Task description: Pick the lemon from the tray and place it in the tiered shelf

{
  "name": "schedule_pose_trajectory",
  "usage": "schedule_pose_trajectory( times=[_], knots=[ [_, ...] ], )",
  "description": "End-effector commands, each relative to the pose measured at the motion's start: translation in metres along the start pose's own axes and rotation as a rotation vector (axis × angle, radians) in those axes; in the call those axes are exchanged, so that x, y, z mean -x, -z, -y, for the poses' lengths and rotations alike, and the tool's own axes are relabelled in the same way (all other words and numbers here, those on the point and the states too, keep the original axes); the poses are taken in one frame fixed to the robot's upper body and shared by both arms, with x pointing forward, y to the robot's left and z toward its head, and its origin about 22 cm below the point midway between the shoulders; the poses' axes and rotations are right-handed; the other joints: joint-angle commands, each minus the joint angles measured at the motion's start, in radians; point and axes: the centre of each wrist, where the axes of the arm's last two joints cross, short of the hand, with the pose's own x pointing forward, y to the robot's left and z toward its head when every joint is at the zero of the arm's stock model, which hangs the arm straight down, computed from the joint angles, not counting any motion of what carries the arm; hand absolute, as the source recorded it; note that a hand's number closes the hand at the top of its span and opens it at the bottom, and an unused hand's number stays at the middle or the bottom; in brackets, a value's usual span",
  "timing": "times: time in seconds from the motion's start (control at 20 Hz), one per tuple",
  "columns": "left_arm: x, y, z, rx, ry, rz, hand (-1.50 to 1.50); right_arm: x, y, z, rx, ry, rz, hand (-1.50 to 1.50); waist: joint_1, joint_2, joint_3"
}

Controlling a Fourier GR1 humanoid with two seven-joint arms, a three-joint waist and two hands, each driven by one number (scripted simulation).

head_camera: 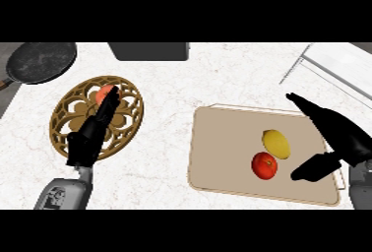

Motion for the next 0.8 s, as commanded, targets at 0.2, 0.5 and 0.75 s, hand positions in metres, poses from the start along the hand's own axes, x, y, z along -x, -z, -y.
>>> schedule_pose_trajectory(
  times=[0.2,0.5,0.75],
  knots=[
    [0.024,0.012,0.007,-0.01,-0.01,-0.021,0.0,0.005,0.007,-0.004,-0.024,-0.027,-0.019,-1.5,-0.003,0.001,0.0],
    [0.003,-0.008,0.015,0.005,0.012,0.029,0.0,0.007,0.009,-0.027,-0.025,-0.059,-0.044,-1.5,-0.001,0.0,0.0],
    [0.014,-0.004,0.007,-0.004,0.01,-0.022,0.0,0.012,0.033,-0.032,-0.035,-0.07,-0.056,-1.5,0.001,0.0,0.0]
  ],
)
